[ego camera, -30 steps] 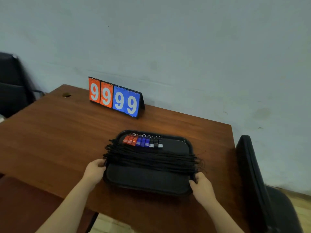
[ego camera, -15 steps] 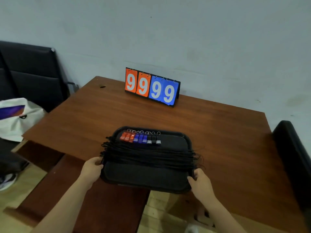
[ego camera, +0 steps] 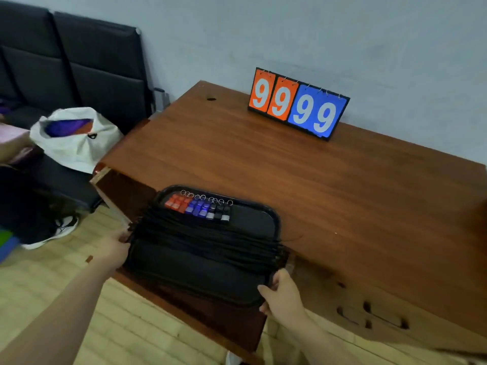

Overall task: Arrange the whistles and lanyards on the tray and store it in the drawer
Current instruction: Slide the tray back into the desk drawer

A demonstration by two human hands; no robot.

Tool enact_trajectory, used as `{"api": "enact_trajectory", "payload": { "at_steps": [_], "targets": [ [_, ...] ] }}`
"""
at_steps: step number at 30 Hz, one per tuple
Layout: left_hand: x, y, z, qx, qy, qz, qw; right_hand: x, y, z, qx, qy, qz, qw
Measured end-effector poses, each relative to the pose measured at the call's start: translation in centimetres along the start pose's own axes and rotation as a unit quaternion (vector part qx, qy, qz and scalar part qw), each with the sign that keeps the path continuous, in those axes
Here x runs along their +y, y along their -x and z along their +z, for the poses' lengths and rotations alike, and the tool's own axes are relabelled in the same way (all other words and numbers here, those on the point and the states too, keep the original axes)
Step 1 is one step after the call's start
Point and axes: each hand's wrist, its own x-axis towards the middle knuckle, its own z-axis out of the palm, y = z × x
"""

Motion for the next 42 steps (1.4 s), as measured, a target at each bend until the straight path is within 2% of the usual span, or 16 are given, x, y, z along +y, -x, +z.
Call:
{"api": "enact_trajectory", "payload": {
  "at_steps": [5,10,19,27,42],
  "targets": [
    [-4.7,-1.6,-1.5,0.013,-0.015,-0.026,0.999,1.4,1.4,4.9,-0.042,-0.032,0.035,0.998],
    [-7.5,-2.5,-1.3,0.021,-0.055,-0.022,0.998,3.6,2.1,7.5,-0.046,-0.040,0.036,0.997],
    [-6.2,-4.5,1.9,-0.001,-0.131,0.006,0.991,5.8,-0.9,7.7,-0.016,-0.040,0.072,0.996],
    [-4.5,-6.9,5.0,-0.023,-0.176,0.034,0.983,7.5,-3.7,8.1,0.044,-0.039,0.064,0.996],
    [-4.0,-7.0,7.0,0.047,-0.042,-0.023,0.998,8.6,-6.9,8.5,0.054,-0.002,0.045,0.998]
  ]
}}
